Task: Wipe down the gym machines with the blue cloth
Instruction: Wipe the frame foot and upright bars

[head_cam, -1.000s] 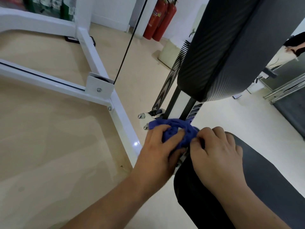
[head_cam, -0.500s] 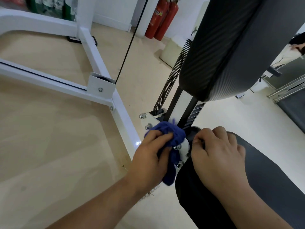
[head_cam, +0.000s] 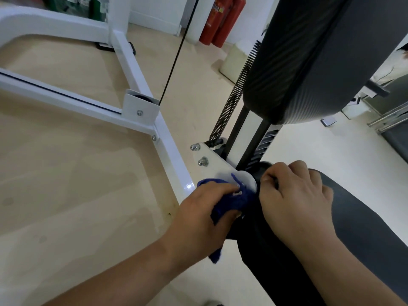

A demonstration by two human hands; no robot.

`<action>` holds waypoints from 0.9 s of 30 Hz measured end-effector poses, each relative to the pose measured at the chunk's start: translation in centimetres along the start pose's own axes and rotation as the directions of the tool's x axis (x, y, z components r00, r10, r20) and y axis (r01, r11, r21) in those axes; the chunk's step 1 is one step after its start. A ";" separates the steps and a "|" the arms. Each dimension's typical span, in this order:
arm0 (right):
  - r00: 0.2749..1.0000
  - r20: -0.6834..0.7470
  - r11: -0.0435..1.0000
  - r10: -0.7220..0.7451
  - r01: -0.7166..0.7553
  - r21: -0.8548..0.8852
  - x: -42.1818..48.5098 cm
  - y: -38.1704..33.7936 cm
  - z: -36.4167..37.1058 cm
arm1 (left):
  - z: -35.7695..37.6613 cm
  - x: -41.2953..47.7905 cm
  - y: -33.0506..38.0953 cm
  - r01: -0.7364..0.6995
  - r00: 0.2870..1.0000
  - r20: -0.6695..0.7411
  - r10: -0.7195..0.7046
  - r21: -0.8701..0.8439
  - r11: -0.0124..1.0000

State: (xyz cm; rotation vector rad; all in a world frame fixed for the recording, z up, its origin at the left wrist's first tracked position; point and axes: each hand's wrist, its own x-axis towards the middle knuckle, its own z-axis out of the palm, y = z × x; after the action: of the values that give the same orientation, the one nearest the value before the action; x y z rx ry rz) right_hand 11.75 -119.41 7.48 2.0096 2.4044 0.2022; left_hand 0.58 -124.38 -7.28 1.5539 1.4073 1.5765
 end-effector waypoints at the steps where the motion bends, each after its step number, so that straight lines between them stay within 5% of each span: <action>1: 1.000 0.002 1.000 0.002 -0.002 0.000 0.0 0.0 0.1 | 0.3 -0.2 -0.2 -0.026 1.000 0.007 0.026 0.010 1.000; 6: 1.000 0.008 1.000 0.019 -0.019 -0.019 0.0 0.0 0.2 | 1.2 -0.4 -3.1 0.205 0.979 -0.022 -0.205 0.024 0.978; 9: 1.000 0.006 1.000 0.021 -0.021 -0.006 -0.1 0.0 0.2 | 1.6 0.1 -1.3 0.181 0.980 -0.092 -0.179 0.017 0.983; 12: 1.000 0.002 1.000 0.021 -0.021 -0.014 -0.1 -0.2 0.1 | 2.0 -0.6 -1.3 0.214 0.976 -0.024 -0.215 -0.041 0.976; 16: 1.000 -0.005 0.999 0.021 -0.021 -0.027 -0.1 -0.3 0.1 | 1.4 -0.4 -4.6 0.457 0.889 0.038 -0.455 -0.038 0.889; 22: 1.000 0.005 1.000 0.016 -0.015 -0.026 0.0 -0.3 0.0 | 2.8 0.4 -1.1 0.310 0.942 -0.078 -0.326 -0.168 0.936; 27: 0.999 0.009 0.999 0.032 -0.032 -0.005 -0.3 -0.4 -0.1 | 2.5 -1.0 -4.1 0.527 0.846 0.033 -0.532 -0.206 0.825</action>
State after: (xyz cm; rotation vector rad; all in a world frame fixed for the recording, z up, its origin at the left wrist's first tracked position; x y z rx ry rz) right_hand 11.42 -119.78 7.56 2.0430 2.3651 0.1983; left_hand 1.90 -123.16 -11.82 0.9088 1.4703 1.3428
